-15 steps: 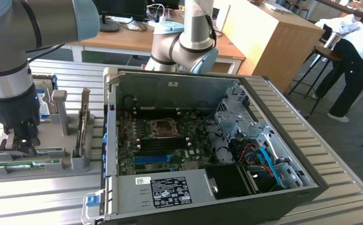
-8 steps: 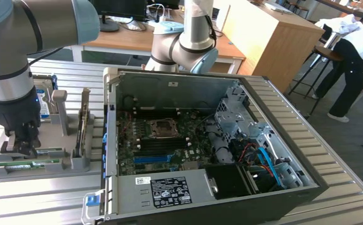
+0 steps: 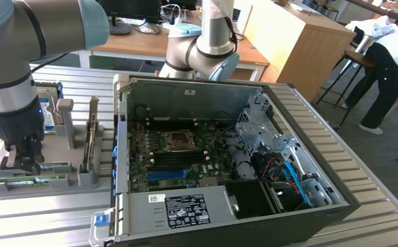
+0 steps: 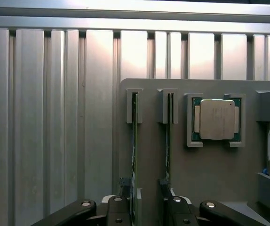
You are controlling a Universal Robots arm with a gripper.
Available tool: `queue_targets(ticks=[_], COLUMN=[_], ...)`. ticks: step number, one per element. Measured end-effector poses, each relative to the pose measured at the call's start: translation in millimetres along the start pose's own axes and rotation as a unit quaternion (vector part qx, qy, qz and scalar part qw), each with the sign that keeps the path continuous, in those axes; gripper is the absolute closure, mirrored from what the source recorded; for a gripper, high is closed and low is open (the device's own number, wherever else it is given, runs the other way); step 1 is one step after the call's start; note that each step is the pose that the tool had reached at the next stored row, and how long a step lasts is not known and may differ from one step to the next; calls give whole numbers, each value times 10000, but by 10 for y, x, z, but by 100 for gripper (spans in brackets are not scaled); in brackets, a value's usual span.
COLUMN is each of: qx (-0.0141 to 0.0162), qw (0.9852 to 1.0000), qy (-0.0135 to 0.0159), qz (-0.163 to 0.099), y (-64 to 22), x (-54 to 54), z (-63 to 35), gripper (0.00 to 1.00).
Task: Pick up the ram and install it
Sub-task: 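Pick up the ram and move it above insertion slot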
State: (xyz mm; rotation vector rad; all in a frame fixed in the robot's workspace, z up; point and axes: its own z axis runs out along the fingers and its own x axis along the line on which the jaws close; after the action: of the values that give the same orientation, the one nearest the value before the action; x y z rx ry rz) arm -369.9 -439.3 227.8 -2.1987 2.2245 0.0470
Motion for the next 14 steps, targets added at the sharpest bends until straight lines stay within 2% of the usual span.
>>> queue_targets(ticks=[5, 14], qx=[1, 0], qw=[10000, 10000], qy=[-1, 0], qz=[-1, -1], y=[0, -2], x=[1, 5], z=[12, 110], gripper=[64, 64])
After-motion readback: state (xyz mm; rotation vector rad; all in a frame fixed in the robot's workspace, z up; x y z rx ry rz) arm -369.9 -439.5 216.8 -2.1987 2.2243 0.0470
